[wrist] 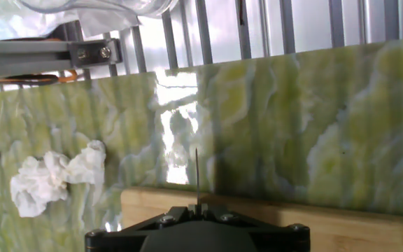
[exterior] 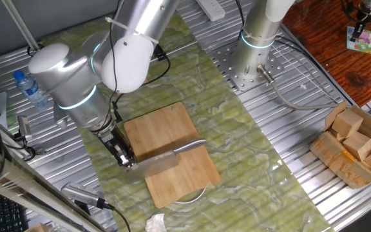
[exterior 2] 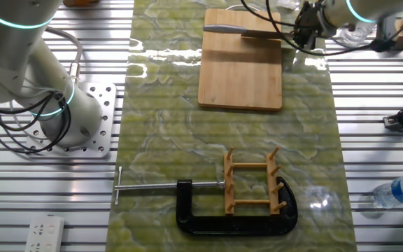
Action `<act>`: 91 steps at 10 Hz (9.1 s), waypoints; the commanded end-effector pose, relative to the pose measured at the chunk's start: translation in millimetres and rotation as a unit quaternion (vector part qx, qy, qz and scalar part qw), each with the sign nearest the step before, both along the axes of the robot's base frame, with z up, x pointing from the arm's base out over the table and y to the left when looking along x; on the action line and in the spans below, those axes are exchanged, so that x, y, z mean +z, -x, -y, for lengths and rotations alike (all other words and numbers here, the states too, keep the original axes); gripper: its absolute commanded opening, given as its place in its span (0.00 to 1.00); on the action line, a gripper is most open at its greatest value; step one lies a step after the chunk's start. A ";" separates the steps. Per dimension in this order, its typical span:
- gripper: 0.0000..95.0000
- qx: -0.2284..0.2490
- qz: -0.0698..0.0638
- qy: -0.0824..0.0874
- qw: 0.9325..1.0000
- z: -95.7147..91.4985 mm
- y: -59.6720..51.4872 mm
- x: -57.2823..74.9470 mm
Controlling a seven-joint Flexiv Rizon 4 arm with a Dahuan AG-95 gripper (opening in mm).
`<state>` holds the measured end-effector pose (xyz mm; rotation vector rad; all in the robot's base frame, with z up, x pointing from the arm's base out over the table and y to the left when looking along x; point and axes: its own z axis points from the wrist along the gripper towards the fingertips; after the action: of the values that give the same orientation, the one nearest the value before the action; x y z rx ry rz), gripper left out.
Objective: Put the knife on the knife rack
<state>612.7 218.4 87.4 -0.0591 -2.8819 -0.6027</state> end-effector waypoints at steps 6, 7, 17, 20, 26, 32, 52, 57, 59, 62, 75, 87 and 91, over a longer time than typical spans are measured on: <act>0.00 0.068 -0.002 0.041 0.997 0.6 2.4 8.9; 0.00 0.082 0.001 0.046 0.996 3.8 3.6 11.2; 0.00 0.091 -0.009 0.071 0.993 7.1 2.2 10.0; 0.00 0.082 -0.006 0.074 0.994 -0.8 -1.4 5.0; 0.00 0.069 0.000 0.085 0.994 -3.0 -2.1 4.2; 0.00 0.059 0.026 0.089 0.994 -7.0 -4.9 3.4; 0.00 0.052 0.091 0.098 0.990 -10.5 -7.9 5.4; 0.00 0.059 0.089 0.098 0.989 -10.3 -8.3 6.5; 0.00 0.073 0.077 0.097 0.990 -0.7 -7.1 16.3; 0.00 0.091 0.076 0.109 0.987 14.8 -0.3 25.7; 0.00 0.026 0.061 0.168 0.984 59.9 2.9 47.3; 0.00 0.091 0.074 0.230 0.966 59.9 2.9 47.3; 0.00 0.146 0.070 0.215 0.963 141.7 18.7 71.1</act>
<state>593.9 84.4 156.4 0.3383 -3.0268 0.0803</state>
